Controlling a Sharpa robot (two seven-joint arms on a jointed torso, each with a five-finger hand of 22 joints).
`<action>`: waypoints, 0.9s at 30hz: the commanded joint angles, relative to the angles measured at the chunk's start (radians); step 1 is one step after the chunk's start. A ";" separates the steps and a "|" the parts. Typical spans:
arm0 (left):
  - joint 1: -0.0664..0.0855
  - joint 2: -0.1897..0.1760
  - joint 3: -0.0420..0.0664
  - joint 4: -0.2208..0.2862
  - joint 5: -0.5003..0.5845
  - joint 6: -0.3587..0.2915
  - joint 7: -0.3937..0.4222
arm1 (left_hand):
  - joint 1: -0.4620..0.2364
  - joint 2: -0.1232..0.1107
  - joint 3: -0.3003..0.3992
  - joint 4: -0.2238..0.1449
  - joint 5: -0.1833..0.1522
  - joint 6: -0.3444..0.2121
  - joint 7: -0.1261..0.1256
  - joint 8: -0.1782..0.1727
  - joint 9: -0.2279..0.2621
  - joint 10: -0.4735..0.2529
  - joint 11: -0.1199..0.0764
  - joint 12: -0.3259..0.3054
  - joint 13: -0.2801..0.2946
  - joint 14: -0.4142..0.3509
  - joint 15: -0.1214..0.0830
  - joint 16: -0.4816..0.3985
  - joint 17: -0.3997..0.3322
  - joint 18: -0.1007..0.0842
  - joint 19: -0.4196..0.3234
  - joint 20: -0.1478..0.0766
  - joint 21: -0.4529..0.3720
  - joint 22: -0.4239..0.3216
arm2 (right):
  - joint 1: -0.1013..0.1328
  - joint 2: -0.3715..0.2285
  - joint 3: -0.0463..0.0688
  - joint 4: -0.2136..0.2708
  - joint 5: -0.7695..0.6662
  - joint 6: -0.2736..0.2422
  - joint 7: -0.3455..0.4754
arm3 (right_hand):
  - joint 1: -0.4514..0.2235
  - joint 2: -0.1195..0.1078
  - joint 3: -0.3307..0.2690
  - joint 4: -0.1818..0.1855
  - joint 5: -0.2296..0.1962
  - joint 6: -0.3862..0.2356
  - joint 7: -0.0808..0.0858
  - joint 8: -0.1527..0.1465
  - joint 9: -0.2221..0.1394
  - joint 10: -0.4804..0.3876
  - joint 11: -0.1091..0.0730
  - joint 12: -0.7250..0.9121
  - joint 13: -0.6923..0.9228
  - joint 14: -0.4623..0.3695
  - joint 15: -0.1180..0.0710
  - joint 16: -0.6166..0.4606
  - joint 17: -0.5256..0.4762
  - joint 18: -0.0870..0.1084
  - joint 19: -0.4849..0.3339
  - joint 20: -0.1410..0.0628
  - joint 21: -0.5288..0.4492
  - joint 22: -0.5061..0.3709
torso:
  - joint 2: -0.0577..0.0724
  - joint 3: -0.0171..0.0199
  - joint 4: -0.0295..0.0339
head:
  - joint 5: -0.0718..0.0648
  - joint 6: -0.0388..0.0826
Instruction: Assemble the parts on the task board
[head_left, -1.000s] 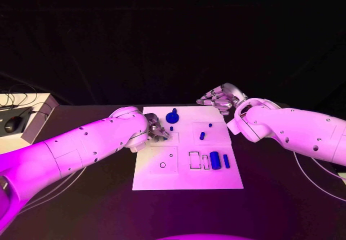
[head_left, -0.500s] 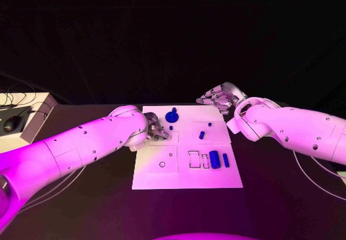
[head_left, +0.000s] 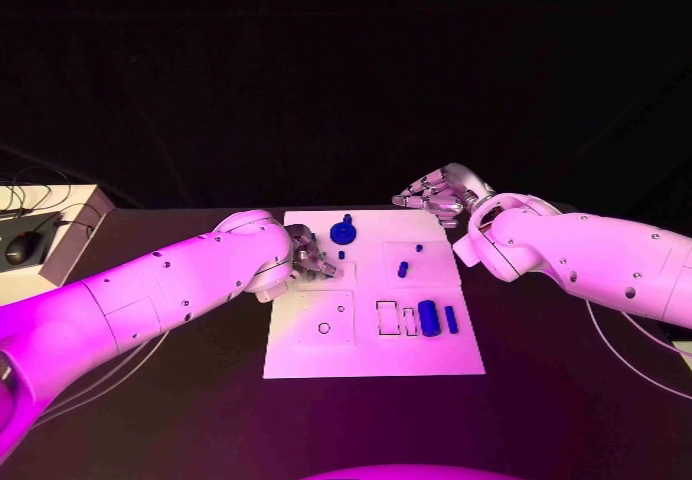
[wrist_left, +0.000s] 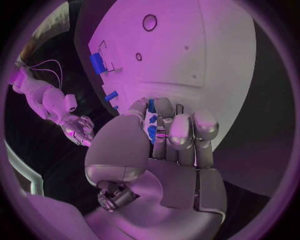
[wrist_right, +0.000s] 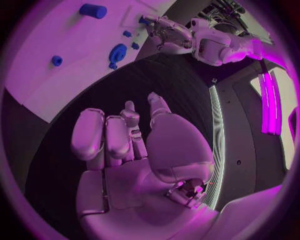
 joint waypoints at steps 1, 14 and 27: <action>-0.004 -0.004 -0.002 0.003 -0.002 0.011 -0.006 | -0.004 0.010 -0.063 0.002 -0.005 0.006 0.003 0.008 0.002 0.003 0.007 0.006 0.002 0.000 -0.005 0.002 0.000 -0.011 0.009 -0.001 -0.004 0.003 | 0.000 -0.001 0.000 0.002 -0.004 0.008 0.011 | -0.009 -0.002 -0.003 0.000 -0.002 0.007 0.001 -0.006 -0.002 0.001 0.000 -0.006 0.000 0.000 -0.002 -0.004 -0.001 0.004 0.044 -0.004 -0.007 0.144 | 0.001 0.0003 -0.0001 | -0.001 -0.001; -0.004 -0.028 0.002 0.027 -0.002 0.013 -0.006 | 0.006 0.028 -0.184 0.004 -0.008 0.007 0.005 0.011 0.003 0.003 0.008 0.006 0.004 -0.001 -0.004 0.003 -0.001 -0.012 0.012 -0.002 -0.010 0.014 | 0.000 -0.006 0.000 0.004 -0.004 0.006 0.012 | -0.009 -0.002 -0.003 0.000 -0.002 0.007 0.001 -0.006 -0.002 0.001 0.000 -0.006 0.000 0.000 -0.002 -0.004 -0.001 0.004 0.044 -0.004 -0.007 0.144 | 0.000 -0.0002 0.0009 | -0.003 -0.002; -0.004 -0.041 0.018 0.045 0.018 -0.019 0.020 | -0.025 -0.011 -0.185 0.072 -0.207 0.005 0.009 0.016 0.009 0.001 0.011 0.007 0.006 -0.001 -0.003 0.000 -0.005 -0.010 0.012 -0.001 -0.016 0.018 | 0.000 -0.008 0.000 0.005 -0.004 0.005 0.013 | -0.009 -0.002 -0.003 0.000 -0.002 0.007 0.001 -0.006 -0.002 0.001 0.000 -0.006 0.000 0.000 -0.002 -0.004 -0.001 0.004 0.044 -0.004 -0.007 0.144 | -0.001 0.0003 0.0008 | -0.005 -0.003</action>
